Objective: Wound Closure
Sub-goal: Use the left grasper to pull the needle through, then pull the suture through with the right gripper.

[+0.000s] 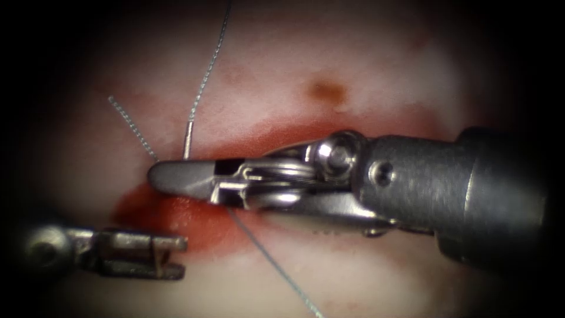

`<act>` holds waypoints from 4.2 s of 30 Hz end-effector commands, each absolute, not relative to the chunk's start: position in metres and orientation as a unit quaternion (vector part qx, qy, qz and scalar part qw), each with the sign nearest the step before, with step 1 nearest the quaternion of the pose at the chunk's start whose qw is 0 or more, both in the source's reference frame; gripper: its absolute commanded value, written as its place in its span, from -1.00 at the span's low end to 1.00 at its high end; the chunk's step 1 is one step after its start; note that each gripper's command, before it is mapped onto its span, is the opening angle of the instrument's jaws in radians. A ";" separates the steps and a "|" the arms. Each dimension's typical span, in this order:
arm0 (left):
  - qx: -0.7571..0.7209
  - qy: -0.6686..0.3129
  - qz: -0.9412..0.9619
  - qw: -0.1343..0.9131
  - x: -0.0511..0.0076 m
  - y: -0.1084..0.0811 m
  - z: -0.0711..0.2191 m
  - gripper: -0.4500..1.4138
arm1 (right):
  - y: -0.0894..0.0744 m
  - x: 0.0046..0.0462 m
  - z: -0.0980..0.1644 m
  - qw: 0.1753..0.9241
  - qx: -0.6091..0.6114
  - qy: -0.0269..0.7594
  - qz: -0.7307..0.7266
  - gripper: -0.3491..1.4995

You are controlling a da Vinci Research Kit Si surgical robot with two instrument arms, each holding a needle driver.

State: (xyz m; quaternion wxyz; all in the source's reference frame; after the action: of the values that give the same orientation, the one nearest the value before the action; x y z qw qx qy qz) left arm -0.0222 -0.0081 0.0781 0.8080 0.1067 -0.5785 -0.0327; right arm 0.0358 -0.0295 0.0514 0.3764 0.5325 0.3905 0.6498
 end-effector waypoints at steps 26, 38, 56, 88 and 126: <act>0.299 -0.537 -0.263 0.744 -0.0223 -0.007 0.078 -1.00 | -0.029 0.0356 0.051 0.605 0.261 0.583 0.476 0.62; 0.370 -0.522 -0.353 0.683 -0.0223 -0.006 0.077 -1.00 | -0.029 0.0345 0.051 0.663 0.187 0.611 0.389 0.58; 0.501 -0.440 -0.552 0.501 -0.0220 -0.003 0.074 -1.00 | -0.028 0.0332 0.050 0.686 0.152 0.620 0.349 0.49; 0.562 -0.294 -0.770 0.070 -0.0133 0.003 0.072 -1.00 | -0.024 0.0332 0.047 0.709 0.048 0.658 0.248 -0.07; 0.567 -0.380 -0.705 0.192 -0.0148 0.002 0.070 -1.00 | -0.031 0.0398 0.051 0.721 0.318 0.611 -0.082 -1.00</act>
State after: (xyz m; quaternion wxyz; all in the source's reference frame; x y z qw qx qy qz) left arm -0.0144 0.0009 0.0701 0.1949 0.5661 -0.3787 -0.7057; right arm 0.0387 -0.0317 0.0513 0.7211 0.3244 0.6069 -0.0800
